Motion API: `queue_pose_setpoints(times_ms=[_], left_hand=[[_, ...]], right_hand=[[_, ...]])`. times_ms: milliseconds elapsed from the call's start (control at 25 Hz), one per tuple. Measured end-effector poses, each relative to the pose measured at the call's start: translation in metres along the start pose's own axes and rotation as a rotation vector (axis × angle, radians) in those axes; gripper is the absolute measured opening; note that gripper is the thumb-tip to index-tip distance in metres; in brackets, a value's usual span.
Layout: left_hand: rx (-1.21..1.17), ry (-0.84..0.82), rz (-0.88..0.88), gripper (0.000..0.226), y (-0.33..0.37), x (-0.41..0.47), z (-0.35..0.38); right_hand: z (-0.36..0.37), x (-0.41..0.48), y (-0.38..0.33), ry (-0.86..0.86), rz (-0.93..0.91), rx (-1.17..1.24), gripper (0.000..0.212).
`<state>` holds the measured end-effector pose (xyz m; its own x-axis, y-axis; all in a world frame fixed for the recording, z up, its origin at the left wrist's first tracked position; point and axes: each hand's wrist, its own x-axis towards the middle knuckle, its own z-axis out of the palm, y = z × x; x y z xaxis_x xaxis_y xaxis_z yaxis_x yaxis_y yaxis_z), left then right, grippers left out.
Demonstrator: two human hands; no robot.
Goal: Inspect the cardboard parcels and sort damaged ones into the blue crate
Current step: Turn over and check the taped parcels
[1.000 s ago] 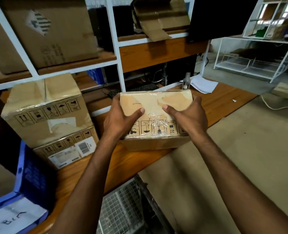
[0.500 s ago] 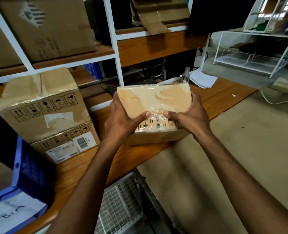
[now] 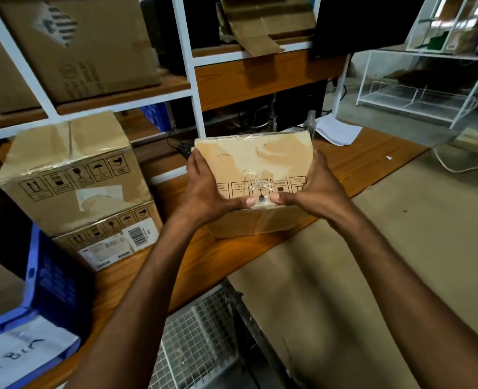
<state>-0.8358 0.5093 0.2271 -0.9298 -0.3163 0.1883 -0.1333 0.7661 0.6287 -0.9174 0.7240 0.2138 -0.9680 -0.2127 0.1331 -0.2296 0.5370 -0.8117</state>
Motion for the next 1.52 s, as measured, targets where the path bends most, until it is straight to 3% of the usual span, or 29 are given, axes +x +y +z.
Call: queue_pose_setpoints(times_ms=[80, 240, 400, 520, 600, 760, 840, 960, 1080, 1160, 1280, 1360, 1520], left_hand=[[-0.022, 0.015, 0.021, 0.154, -0.007, 0.001, -0.001], [-0.307, 0.034, 0.066, 0.114, -0.033, -0.012, -0.007], [-0.253, 0.353, 0.013, 0.068, -0.032, -0.019, -0.002], [-0.19, 0.489, -0.012, 0.049, -0.021, -0.015, -0.002], [-0.013, 0.522, 0.005, 0.045, -0.016, -0.009, -0.006], [0.116, 0.486, -0.006, 0.043, -0.012, -0.005, -0.018], [0.166, 0.523, 0.016, 0.043, -0.013, -0.002, -0.019], [0.144, 0.533, 0.003, 0.041, -0.014, 0.006, -0.019], [-0.083, 0.413, -0.029, 0.046, -0.023, 0.016, -0.016], [-0.13, 0.352, -0.004, 0.051, -0.021, 0.019, -0.008], [-0.043, 0.395, 0.002, 0.048, -0.009, 0.029, -0.002], [-0.08, 0.379, -0.05, 0.044, -0.006, 0.039, -0.006], [-0.311, 0.328, -0.148, 0.047, -0.01, 0.049, -0.021]], right_hand=[[-0.004, 0.0, 0.006, 0.034, -0.029, 0.015, 0.118], [-0.016, -0.004, 0.017, -0.036, 0.002, 0.315, 0.085], [-0.021, 0.001, 0.034, 0.031, 0.01, 0.302, 0.058], [-0.023, 0.004, 0.026, 0.21, 0.0, 0.06, 0.033], [-0.024, 0.007, 0.018, 0.332, -0.027, -0.133, 0.036], [-0.021, 0.019, 0.0, 0.297, 0.064, -0.261, 0.066], [-0.016, 0.027, -0.002, 0.352, 0.088, -0.271, 0.065], [-0.017, 0.029, -0.001, 0.272, 0.085, -0.098, 0.054], [-0.025, 0.025, 0.009, 0.073, 0.105, 0.251, 0.02], [-0.022, 0.019, 0.022, -0.047, 0.136, 0.402, 0.036], [-0.013, 0.015, 0.045, 0.03, 0.255, 0.498, 0.027], [-0.005, 0.012, 0.057, 0.081, 0.281, 0.605, 0.032], [-0.01, 0.012, 0.052, 0.175, 0.105, 0.607, 0.046]])
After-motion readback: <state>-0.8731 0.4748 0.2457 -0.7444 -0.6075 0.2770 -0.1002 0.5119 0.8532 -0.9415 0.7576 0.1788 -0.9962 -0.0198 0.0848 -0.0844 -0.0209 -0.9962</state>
